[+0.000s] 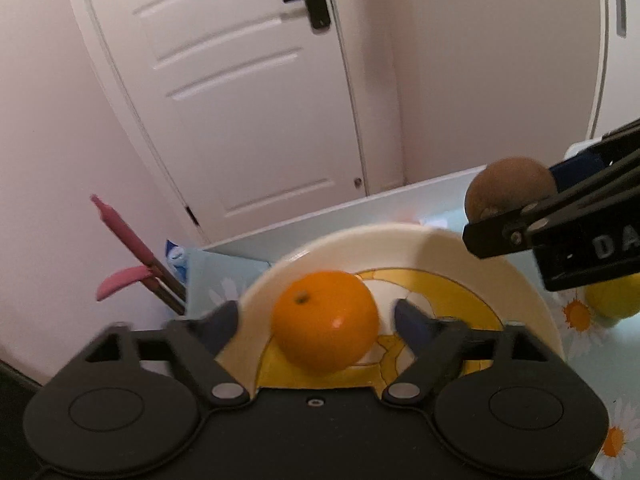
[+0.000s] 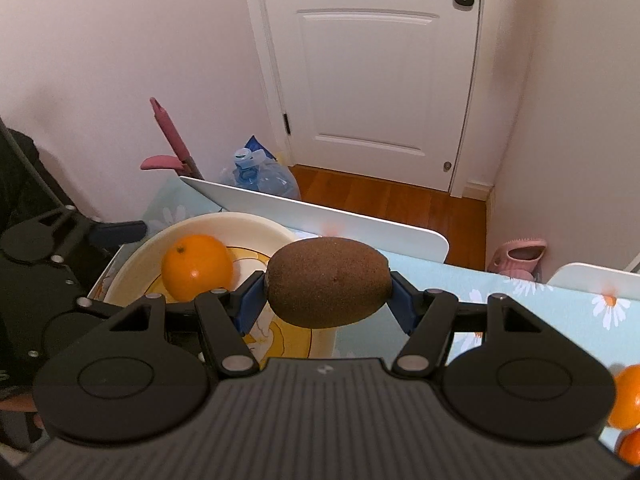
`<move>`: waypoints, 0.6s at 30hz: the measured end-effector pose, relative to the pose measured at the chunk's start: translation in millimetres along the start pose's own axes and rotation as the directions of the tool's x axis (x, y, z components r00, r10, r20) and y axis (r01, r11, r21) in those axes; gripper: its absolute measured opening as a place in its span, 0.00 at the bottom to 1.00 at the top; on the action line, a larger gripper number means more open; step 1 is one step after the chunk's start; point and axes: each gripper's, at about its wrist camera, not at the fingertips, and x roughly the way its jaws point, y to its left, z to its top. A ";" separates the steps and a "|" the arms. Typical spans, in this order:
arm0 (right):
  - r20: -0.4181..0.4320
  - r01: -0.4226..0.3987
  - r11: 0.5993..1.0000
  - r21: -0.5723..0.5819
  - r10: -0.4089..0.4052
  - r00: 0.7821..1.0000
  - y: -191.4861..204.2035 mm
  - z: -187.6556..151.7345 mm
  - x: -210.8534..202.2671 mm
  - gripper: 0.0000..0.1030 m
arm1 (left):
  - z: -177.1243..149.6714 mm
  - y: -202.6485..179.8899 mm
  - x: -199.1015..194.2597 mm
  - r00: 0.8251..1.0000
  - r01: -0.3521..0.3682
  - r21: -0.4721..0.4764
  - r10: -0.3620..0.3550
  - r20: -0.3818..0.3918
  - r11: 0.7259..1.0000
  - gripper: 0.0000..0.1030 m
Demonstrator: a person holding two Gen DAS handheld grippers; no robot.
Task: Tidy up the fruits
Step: 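Lower the kiwi into the cream bowl and open the right tool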
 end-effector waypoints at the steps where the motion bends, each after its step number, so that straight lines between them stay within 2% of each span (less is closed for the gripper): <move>1: -0.002 -0.005 1.000 -0.009 0.005 1.000 0.4 0.8 0.1 0.77 | 0.4 1.4 -3.6 1.000 -0.002 -0.012 0.002 -0.003 1.000 0.89; 10: -0.030 -0.071 0.988 -0.136 0.068 0.997 12.6 3.4 2.7 0.77 | -14.2 5.4 -40.7 0.996 -0.068 -0.112 0.061 -0.057 0.991 0.90; 18: -0.090 -0.120 0.956 -0.269 0.099 0.991 26.1 -6.7 25.8 0.77 | -34.6 0.6 -61.7 0.989 -0.106 -0.186 0.084 -0.122 0.977 0.92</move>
